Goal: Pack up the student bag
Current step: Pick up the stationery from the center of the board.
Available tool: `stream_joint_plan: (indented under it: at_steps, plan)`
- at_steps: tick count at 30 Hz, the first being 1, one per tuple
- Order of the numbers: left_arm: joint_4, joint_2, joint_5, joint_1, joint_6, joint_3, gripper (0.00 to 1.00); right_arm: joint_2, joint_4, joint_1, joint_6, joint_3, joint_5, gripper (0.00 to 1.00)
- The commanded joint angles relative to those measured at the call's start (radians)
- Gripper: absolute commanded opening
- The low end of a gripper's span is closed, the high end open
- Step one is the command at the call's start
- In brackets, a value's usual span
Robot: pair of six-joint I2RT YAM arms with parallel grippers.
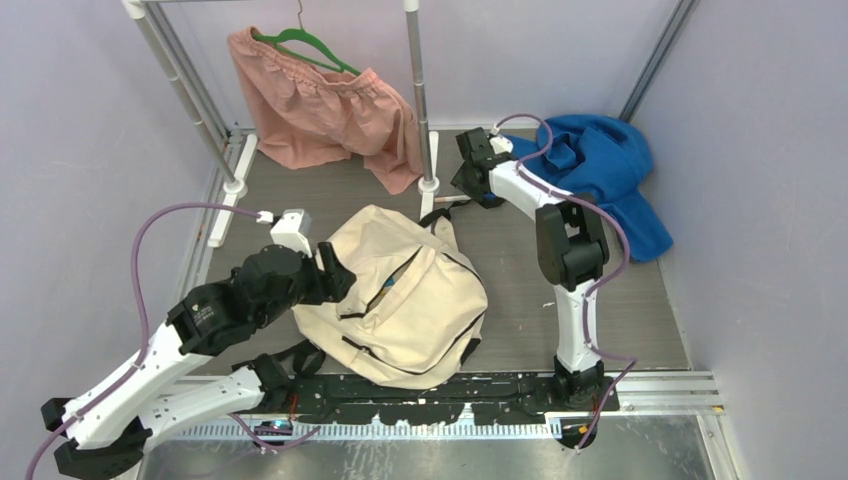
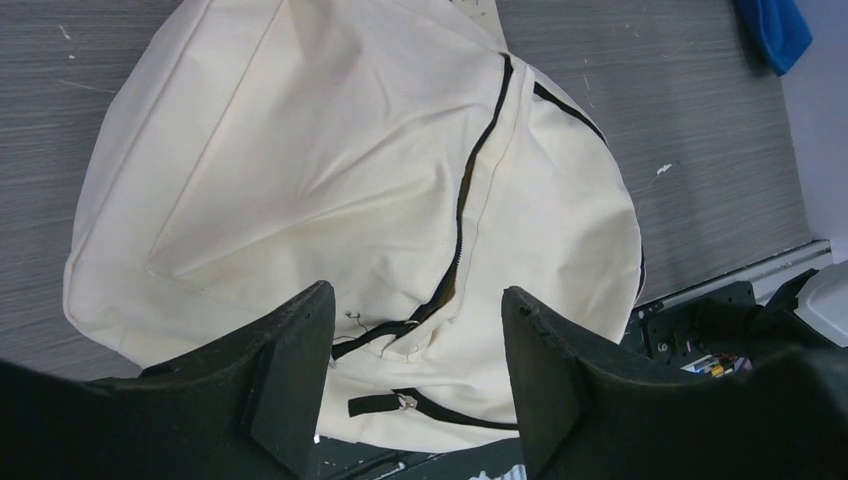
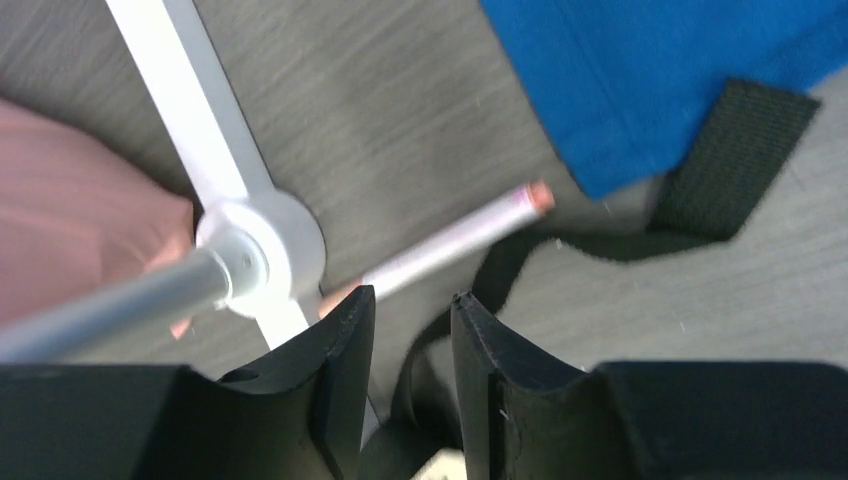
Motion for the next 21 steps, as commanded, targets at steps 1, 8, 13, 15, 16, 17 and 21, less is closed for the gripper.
stream_joint_plan:
  at_steps: [1, 8, 13, 15, 16, 17, 21]
  plan:
    - [0.013, -0.015, 0.017, 0.004, -0.004, 0.009, 0.63, 0.103, -0.037, -0.012, 0.011, 0.157, -0.028, 0.38]
    - [0.009, -0.044, 0.023, 0.004, 0.015, 0.000, 0.64, 0.033, 0.098, -0.015, 0.032, -0.036, -0.020, 0.42]
    - [0.012, -0.049, 0.024, 0.004, 0.041, 0.006, 0.64, 0.049, 0.044, -0.014, 0.019, -0.027, 0.001, 0.46]
    - [0.010, -0.045, 0.025, 0.004, 0.044, 0.009, 0.64, 0.056, 0.023, -0.014, 0.017, -0.016, 0.026, 0.51]
    - [0.005, -0.043, 0.023, 0.004, 0.046, 0.013, 0.64, 0.063, 0.013, -0.009, 0.005, -0.003, 0.043, 0.54]
    - [-0.003, -0.042, 0.021, 0.004, 0.045, 0.017, 0.64, 0.077, -0.014, -0.006, -0.008, 0.027, 0.060, 0.56]
    - [-0.026, -0.077, 0.011, 0.004, 0.039, 0.019, 0.64, 0.226, -0.225, 0.019, -0.092, 0.259, 0.173, 0.56]
